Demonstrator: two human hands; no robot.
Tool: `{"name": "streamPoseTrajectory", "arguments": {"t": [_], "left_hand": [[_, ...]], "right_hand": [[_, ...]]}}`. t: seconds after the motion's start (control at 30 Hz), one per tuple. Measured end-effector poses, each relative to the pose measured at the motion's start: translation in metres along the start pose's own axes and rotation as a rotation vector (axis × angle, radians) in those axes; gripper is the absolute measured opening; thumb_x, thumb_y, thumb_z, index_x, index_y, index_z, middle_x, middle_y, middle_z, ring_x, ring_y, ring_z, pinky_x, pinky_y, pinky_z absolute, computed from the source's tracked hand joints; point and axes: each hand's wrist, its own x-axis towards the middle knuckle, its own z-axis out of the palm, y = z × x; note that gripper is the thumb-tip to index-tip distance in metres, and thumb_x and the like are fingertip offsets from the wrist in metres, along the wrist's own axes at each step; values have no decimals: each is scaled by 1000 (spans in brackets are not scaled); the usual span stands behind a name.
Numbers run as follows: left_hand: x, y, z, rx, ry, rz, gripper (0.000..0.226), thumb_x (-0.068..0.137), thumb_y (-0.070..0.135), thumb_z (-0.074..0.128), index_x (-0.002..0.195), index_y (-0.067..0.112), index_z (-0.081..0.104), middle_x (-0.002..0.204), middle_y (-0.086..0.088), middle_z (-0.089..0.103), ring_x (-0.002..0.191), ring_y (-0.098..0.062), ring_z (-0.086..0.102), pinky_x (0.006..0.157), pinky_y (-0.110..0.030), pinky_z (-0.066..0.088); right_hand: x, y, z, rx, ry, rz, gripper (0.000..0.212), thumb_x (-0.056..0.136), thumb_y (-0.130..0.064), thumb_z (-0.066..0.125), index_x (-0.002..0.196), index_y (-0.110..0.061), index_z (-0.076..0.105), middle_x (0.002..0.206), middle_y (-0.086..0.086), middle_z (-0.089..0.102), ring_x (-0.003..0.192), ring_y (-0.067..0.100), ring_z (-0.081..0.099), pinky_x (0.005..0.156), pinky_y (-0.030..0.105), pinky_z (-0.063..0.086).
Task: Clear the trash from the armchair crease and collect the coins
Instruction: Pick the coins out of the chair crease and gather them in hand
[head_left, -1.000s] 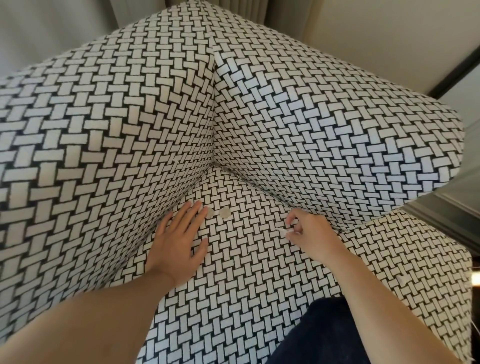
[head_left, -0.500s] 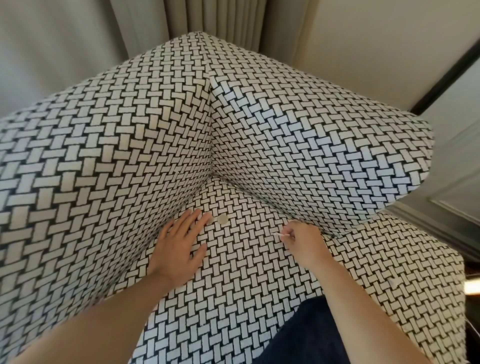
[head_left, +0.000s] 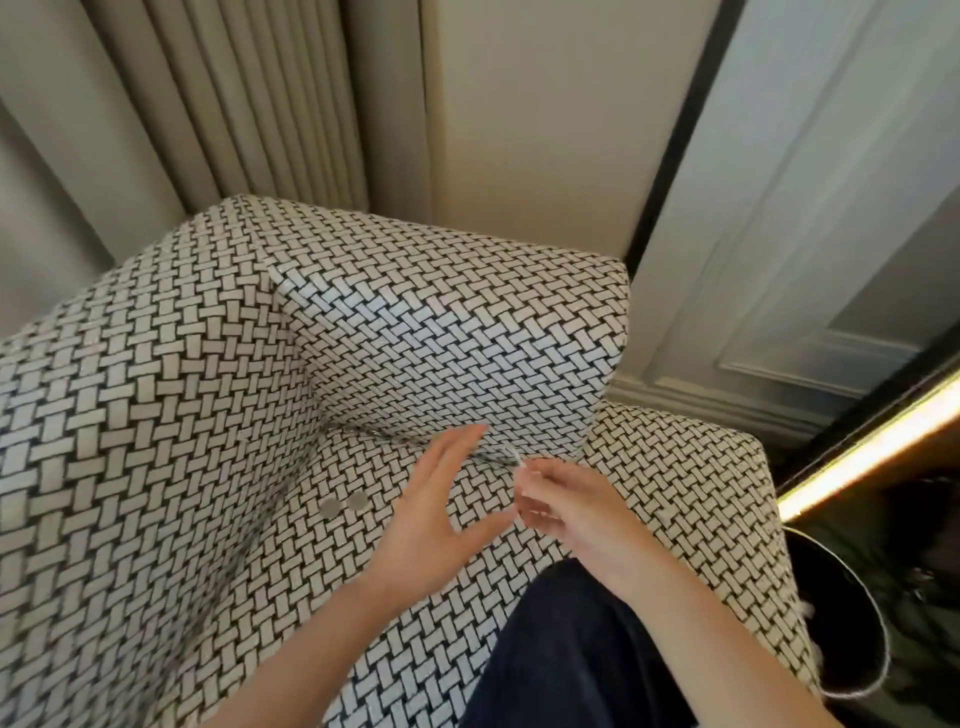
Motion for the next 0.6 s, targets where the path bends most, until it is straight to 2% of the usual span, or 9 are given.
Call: {"name": "streamPoseTrajectory", "arguments": {"t": [0.1,0.2,0.27,0.37,0.47,0.53,0.6], "left_hand": [[17,49,24,0,-132,136,70,71,51,62,133,51,30,129,25,41,120,4,41,102,-22,37],[23,70,41,84,-121,245,51,73,37,66,123,33,52,113,17,55,110,-2,49,96,-30,45],[22,75,50,96,-134,270,43,75,26,69,117,24,58,108,15,57,107,-4,51,94,-30,45],[18,80,63,143,-51,302,37,75,13,72,110,20,64,101,12,63,100,-7,55,90,-25,46],[14,86,71,141,58,325,34,71,1,72,102,14,70,94,4,69,92,-11,60,83,-12,44],[12,91,75,82,122,315,33,71,-2,73,100,13,71,92,4,70,89,-7,62,82,-9,45],[10,96,77,0,151,264,32,73,-2,73,99,15,72,92,8,70,88,-1,63,82,-8,46]], "right_hand": [[-19,-4,-11,234,-5,47,14,82,-18,69,86,-5,67,73,-1,64,68,10,60,61,21,49],[-35,-5,-29,386,83,95,12,81,-17,69,88,-8,69,74,0,62,66,10,57,58,22,46],[-45,-3,-40,430,123,120,13,79,-16,69,90,-9,71,75,0,62,68,11,58,57,23,48],[-57,3,-48,460,132,131,6,83,-16,67,83,-12,71,75,0,63,69,11,57,64,25,52],[-63,6,-51,455,182,108,6,83,-15,67,81,-12,72,77,1,64,73,13,59,67,26,53],[-66,7,-54,451,194,67,9,82,-17,69,87,-11,74,80,1,67,76,13,63,69,26,54],[-68,8,-58,487,186,45,23,76,-20,73,96,-9,73,87,2,69,81,14,67,73,28,55]]}}
